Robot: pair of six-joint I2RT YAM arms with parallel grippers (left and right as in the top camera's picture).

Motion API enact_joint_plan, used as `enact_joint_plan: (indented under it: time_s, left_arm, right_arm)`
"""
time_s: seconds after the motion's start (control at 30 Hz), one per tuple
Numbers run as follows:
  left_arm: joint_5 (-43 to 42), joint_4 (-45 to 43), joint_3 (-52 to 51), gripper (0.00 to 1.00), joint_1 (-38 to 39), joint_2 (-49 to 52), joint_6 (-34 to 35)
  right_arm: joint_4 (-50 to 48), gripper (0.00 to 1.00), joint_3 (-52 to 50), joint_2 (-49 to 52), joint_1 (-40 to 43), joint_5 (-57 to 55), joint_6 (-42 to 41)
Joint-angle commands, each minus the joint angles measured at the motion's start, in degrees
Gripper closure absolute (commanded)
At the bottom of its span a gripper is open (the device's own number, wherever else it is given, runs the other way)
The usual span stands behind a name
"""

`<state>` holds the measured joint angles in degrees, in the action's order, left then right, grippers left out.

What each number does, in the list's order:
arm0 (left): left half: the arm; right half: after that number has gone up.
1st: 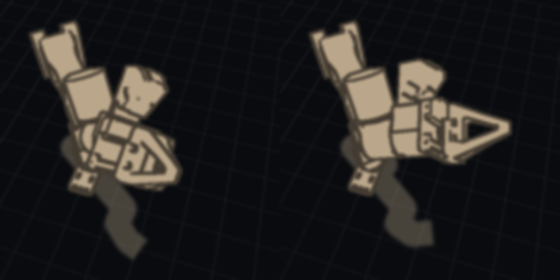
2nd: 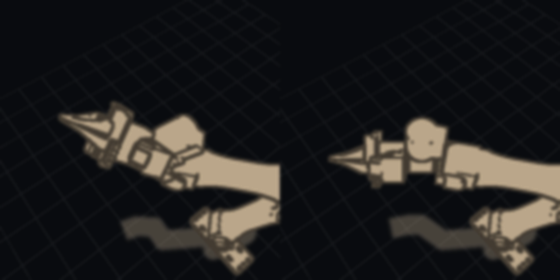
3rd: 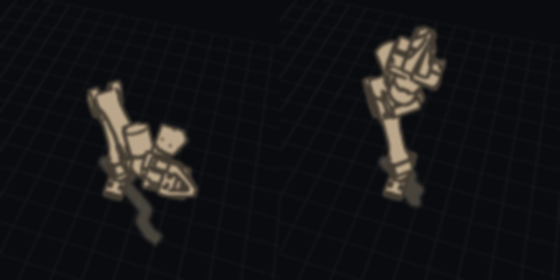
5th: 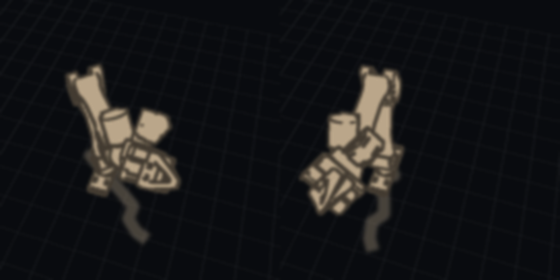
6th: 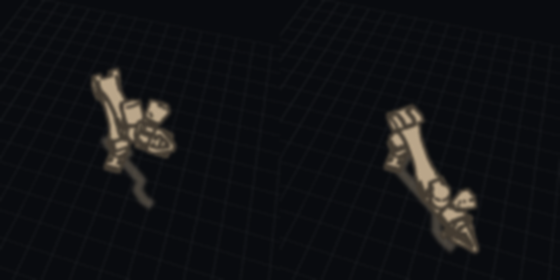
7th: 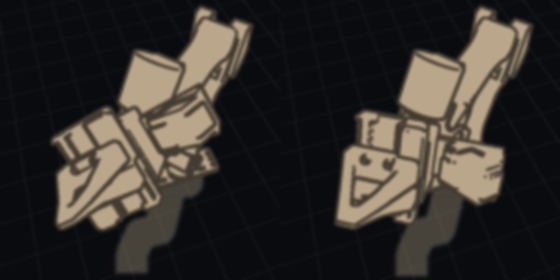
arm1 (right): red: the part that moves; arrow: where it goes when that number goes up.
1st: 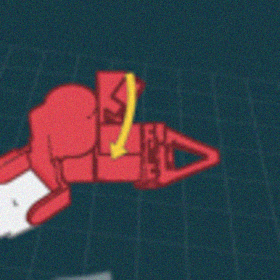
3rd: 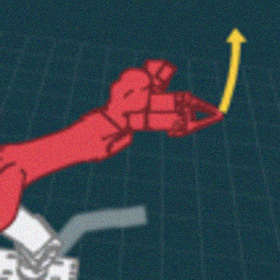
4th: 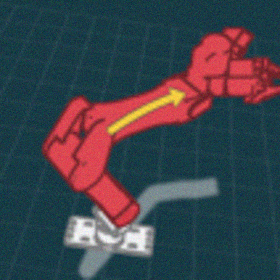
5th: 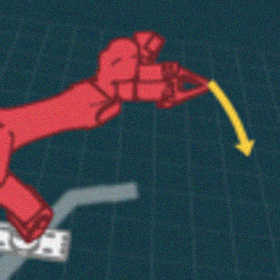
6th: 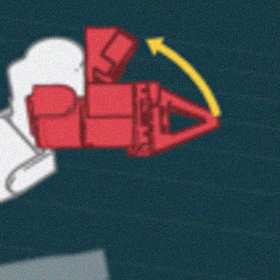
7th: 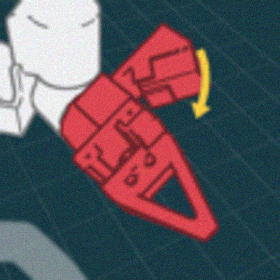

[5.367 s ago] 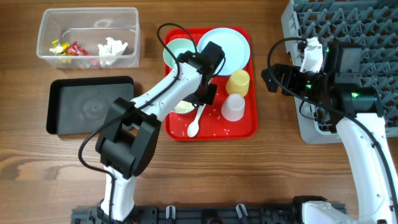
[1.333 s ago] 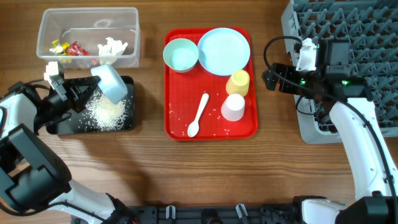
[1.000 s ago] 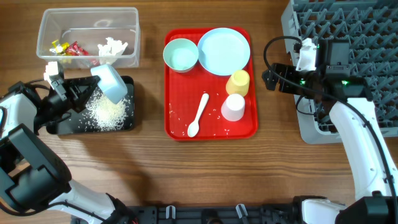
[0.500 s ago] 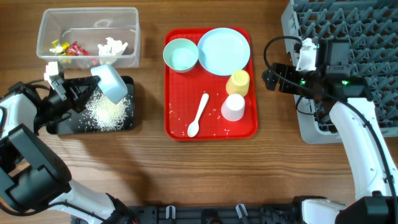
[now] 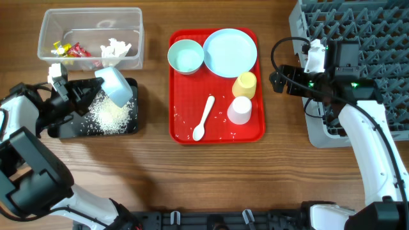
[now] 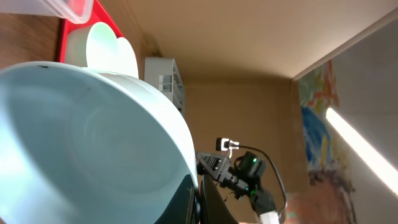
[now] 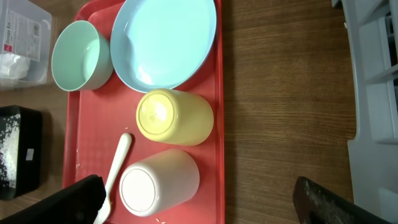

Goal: Sort waste into correct bins and load items into the dishwasher rack
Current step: 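Place the empty blue bowl back on the red tray with the left gripper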

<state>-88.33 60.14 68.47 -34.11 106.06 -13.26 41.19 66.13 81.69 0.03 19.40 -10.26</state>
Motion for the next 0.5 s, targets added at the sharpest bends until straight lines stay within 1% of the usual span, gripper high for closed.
enact_joint_plan:
  time_s: [0.0,0.03,0.2,0.23,0.33,0.4,0.47]
  left_arm:
    - [3.06,-1.53,0.87,0.96,6.47,-1.40,-3.02]
    - [4.74,-2.05,1.38,0.96,8.39,-1.60,-3.04]
    - [20.90,-4.48,6.71,0.96,23.12,-2.08,-2.51]
    - [25.70,-4.57,8.17,0.96,26.60,-2.08,-2.27]
    - [43.54,-6.27,11.78,0.96,36.76,-2.08,3.87]
    - [52.57,-8.09,12.37,0.96,42.38,-2.08,6.25]
    - [64.89,-9.84,12.37,0.96,48.22,-2.01,8.15]
  right_arm:
    - [-0.24,0.00,0.90,0.50,-0.20,0.04,-0.35]
    - [-0.26,0.00,0.90,0.50,-0.17,0.07,-0.39]
    - [-0.22,0.00,0.90,0.50,-0.17,0.98,-0.39]
    - [-0.22,0.00,0.90,0.50,-0.17,1.16,-0.39]
    - [-0.15,0.00,0.90,0.50,-0.20,1.16,-0.42]
    - [-0.22,0.00,0.90,0.50,-0.20,1.16,-0.39]
    - [-0.20,0.00,0.90,0.50,-0.17,1.16,-0.42]
